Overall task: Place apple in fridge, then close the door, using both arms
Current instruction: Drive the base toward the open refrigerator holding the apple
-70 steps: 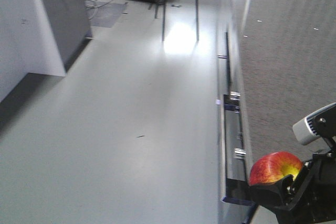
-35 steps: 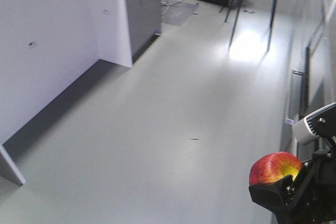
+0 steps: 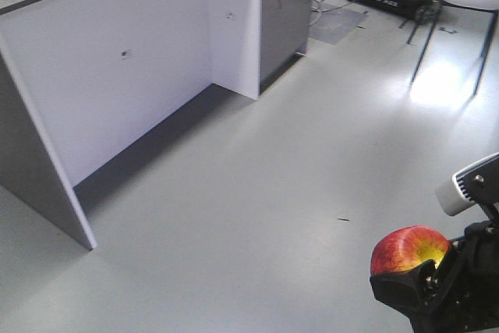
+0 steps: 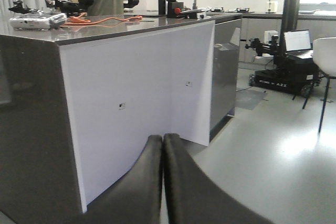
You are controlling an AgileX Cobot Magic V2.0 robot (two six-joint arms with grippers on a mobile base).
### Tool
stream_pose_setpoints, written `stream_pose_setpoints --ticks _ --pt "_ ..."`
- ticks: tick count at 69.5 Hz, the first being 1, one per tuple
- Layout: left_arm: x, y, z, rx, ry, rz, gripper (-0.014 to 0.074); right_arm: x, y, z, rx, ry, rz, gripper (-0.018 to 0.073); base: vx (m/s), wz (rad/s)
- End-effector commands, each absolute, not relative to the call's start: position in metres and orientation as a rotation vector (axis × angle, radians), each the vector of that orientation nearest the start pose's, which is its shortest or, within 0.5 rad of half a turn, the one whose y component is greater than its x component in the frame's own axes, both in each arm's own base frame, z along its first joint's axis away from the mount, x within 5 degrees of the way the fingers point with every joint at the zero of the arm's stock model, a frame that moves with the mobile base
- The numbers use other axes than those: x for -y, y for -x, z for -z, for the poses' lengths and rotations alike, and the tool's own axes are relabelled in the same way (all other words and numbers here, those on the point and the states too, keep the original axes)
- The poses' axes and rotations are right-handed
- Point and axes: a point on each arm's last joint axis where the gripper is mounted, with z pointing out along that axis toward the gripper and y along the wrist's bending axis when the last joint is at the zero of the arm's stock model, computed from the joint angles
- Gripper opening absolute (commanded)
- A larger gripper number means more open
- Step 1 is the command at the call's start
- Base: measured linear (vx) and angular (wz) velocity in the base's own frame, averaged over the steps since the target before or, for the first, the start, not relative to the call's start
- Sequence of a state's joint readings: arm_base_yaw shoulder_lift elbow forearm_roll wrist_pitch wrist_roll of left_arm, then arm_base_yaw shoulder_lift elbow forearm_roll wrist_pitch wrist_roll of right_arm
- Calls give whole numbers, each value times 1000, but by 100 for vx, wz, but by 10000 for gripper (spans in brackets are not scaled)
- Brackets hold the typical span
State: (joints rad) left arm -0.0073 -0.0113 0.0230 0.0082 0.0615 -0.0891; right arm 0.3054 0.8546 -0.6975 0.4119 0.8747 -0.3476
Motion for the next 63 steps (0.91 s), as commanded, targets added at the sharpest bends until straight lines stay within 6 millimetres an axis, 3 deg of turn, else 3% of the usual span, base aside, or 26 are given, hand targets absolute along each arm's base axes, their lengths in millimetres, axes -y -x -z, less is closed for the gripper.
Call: stream_pose_setpoints --ticks 1,63 --pt "1 -56 -203 -1482 61 88 -6 -73 -137 -310 -2318 574 -495 391 1 37" --pt "1 -56 -203 -1482 61 88 -6 -73 -137 -310 -2319 573 -496 391 2 42"
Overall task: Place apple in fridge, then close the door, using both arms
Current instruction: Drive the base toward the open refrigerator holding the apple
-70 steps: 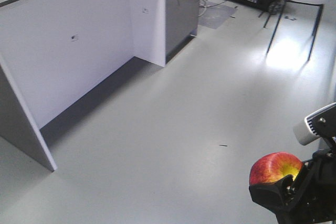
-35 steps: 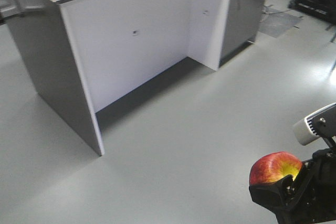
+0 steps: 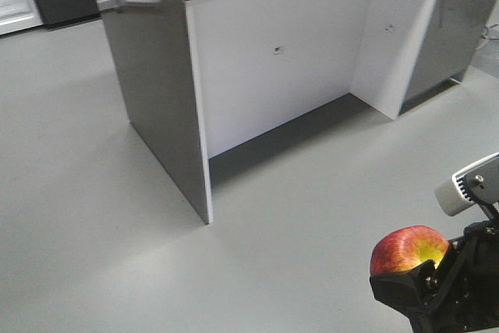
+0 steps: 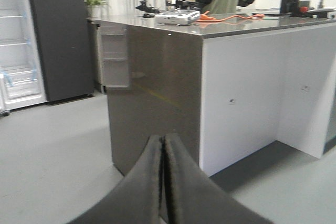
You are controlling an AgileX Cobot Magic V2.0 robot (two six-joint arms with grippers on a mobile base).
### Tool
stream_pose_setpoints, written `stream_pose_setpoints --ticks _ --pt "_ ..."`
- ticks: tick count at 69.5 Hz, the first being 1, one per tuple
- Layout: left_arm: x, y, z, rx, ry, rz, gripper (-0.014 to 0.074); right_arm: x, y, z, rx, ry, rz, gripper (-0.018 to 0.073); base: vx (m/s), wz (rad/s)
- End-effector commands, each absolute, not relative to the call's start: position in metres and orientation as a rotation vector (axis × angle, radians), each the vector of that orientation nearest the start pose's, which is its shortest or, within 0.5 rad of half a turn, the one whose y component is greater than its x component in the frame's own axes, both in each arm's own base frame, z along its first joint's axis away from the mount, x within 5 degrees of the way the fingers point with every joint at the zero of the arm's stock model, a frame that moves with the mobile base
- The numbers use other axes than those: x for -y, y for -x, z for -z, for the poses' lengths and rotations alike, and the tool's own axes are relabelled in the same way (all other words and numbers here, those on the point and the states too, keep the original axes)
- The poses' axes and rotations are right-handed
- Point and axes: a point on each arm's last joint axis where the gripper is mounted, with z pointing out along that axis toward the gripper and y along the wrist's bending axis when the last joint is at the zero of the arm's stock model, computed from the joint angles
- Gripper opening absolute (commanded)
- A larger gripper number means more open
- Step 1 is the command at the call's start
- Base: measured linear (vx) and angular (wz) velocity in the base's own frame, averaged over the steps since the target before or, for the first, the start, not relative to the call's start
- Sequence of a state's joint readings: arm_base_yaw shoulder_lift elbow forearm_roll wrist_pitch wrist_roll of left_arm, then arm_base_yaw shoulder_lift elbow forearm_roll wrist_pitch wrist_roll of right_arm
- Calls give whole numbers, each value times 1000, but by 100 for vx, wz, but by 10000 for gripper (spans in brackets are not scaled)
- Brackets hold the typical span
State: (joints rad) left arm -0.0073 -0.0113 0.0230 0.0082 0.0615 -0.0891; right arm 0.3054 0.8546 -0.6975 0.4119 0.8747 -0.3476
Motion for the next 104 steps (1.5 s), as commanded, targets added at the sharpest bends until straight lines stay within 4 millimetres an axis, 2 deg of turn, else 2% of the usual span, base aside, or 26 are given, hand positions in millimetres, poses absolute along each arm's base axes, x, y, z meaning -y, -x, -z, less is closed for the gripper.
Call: stream_pose_setpoints --ticks 1,104 --pt "1 -56 -203 -1482 61 88 -6 -73 -137 -310 -2319 573 -496 391 4 32" --pt "1 -56 -203 -1482 61 88 -6 -73 -137 -310 -2318 574 -495 391 6 34"
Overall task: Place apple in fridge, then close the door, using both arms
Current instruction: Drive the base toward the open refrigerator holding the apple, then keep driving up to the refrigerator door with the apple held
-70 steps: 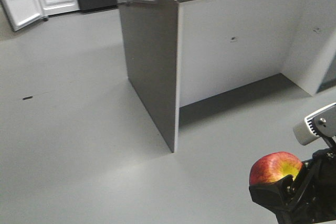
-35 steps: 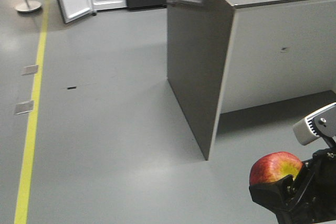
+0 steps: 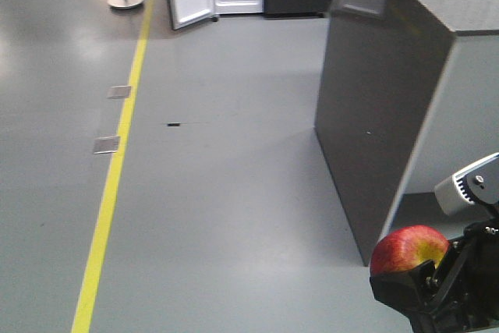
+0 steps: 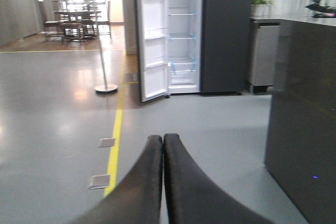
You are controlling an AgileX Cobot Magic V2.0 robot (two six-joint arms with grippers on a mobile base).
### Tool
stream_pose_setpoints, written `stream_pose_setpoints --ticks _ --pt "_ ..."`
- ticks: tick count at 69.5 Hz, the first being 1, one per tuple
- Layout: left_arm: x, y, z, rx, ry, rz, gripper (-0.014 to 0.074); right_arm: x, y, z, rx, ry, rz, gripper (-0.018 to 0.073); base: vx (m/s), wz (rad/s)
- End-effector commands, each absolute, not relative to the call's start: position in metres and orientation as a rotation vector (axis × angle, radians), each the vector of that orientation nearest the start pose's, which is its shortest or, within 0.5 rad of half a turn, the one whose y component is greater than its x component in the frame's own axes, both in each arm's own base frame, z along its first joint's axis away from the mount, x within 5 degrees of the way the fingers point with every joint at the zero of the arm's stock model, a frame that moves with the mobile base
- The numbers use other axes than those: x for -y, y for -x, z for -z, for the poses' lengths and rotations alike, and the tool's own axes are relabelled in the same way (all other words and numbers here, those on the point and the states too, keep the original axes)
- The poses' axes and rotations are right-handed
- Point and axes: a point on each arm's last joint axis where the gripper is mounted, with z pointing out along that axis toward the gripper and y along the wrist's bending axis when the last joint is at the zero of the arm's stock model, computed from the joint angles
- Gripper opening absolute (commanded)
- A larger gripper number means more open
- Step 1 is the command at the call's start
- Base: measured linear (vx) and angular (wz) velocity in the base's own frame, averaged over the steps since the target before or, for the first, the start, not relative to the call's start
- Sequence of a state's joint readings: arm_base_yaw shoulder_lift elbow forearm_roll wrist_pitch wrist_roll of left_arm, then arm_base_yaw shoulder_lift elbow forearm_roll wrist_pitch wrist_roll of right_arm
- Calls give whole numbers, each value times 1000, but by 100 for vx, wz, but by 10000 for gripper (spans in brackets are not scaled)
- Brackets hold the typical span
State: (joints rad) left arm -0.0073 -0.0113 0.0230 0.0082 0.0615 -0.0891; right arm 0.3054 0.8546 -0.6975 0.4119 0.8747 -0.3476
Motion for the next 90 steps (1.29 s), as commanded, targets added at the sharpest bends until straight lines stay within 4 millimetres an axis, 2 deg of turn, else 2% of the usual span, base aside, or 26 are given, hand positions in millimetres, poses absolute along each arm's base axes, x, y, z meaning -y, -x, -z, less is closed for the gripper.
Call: stream_pose_setpoints --ticks 1,36,90 --pt "1 -56 -203 -1482 61 88 -6 -73 -137 -310 -2318 574 -495 391 13 41" --pt "1 -56 -203 -1482 61 88 -6 -73 -137 -310 -2318 574 -495 391 14 28" --pt "1 -56 -203 -1482 61 88 -6 -73 -137 -310 -2318 574 -495 391 19 8"
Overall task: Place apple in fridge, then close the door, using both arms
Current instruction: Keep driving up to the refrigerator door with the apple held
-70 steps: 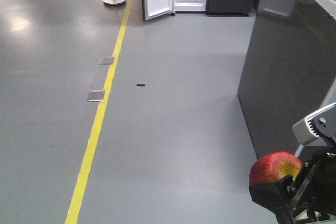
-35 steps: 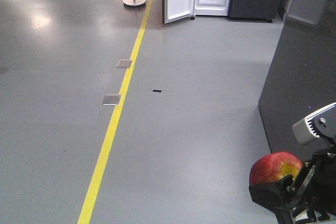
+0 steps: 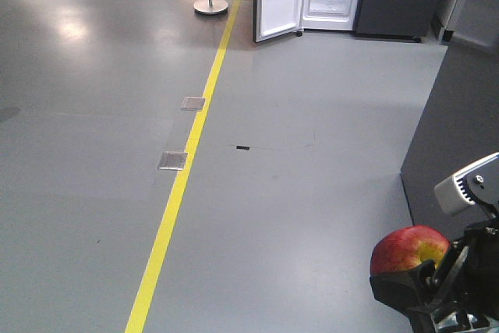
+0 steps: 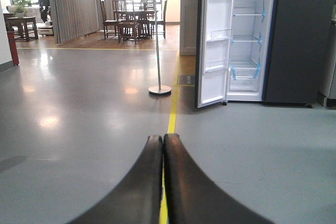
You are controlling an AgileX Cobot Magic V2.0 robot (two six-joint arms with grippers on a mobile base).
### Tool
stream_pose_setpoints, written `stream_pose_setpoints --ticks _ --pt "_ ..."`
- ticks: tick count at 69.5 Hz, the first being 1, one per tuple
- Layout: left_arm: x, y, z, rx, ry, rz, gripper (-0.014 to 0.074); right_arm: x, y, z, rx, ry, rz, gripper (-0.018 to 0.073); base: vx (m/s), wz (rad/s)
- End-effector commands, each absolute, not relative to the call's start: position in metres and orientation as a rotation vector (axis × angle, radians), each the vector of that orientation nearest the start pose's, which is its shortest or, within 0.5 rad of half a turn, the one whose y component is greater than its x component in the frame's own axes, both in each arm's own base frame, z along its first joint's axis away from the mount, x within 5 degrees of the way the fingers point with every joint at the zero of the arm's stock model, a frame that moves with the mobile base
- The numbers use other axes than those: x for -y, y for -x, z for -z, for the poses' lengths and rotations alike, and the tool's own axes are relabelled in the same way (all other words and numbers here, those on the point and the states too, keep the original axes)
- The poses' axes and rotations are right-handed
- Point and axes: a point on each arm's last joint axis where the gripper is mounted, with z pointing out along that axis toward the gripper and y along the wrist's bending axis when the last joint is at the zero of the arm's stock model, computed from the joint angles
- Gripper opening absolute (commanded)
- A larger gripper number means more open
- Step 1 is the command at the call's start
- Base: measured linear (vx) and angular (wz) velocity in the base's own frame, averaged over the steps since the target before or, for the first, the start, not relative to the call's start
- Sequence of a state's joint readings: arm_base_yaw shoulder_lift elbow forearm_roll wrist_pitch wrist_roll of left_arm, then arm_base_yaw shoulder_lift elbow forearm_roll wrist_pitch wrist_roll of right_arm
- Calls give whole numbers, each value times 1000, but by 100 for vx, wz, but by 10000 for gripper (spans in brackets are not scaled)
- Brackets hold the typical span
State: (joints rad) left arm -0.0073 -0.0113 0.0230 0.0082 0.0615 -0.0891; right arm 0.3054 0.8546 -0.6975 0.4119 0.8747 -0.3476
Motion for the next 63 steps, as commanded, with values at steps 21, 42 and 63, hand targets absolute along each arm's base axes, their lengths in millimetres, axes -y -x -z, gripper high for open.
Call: stream_pose_setpoints --ticks 21,42,63 --pt "1 -56 -203 -1482 61 88 -6 -73 -137 -310 -2318 574 -495 391 23 4" --pt "1 -56 -203 -1482 61 88 -6 -73 -137 -310 -2318 574 -495 391 27 3" --pt "1 -56 -203 -1482 61 88 -6 -73 -137 -310 -2318 574 -495 391 29 -1"
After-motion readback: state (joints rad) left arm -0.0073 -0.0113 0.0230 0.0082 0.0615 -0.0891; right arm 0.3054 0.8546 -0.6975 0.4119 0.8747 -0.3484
